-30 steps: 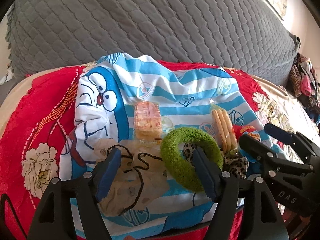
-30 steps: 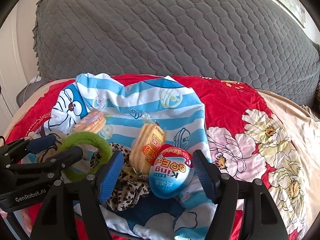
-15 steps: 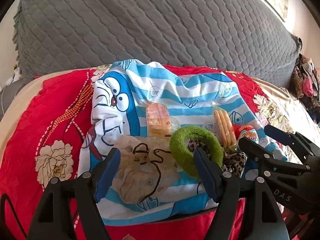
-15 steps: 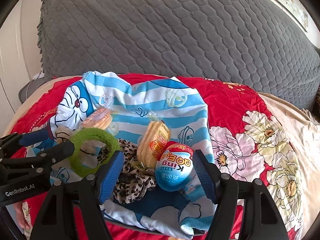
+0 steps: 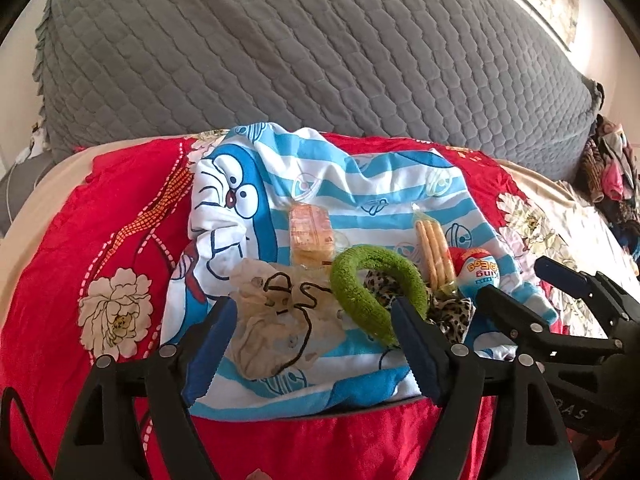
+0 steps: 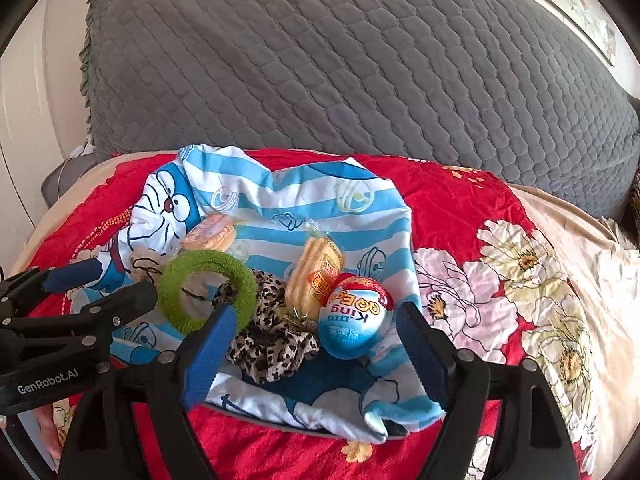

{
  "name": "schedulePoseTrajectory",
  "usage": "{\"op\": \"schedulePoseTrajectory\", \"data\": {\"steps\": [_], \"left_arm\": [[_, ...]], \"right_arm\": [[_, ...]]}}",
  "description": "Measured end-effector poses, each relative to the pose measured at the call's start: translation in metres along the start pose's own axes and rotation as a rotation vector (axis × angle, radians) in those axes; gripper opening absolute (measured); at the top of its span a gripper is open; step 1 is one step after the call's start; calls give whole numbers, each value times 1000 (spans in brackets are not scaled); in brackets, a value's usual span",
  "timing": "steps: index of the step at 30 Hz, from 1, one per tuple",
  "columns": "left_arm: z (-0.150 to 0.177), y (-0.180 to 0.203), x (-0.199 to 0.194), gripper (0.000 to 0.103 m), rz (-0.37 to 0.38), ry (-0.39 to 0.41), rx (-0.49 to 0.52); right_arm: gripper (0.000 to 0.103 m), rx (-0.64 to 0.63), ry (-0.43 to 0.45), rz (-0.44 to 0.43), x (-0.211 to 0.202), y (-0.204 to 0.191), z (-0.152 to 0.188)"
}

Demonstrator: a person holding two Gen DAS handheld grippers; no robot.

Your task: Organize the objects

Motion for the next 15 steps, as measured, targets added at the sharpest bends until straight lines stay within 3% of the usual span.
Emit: {"op": "schedulePoseTrajectory", "data": {"steps": [15], "left_arm": [[10, -7, -23, 83, 8, 2, -21]], "right_arm": [[88, 18, 6, 2, -30, 5, 3]]}}
Point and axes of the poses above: each gripper's, at about its wrist camera, not at the fingertips, and x roughly the way its jaws point, y to its right, z to its underside, the point moved 8 cm from there along x, roughly the way its jaws point, and after that the axes turned 6 degrees about -y, right-handed, at the moved point
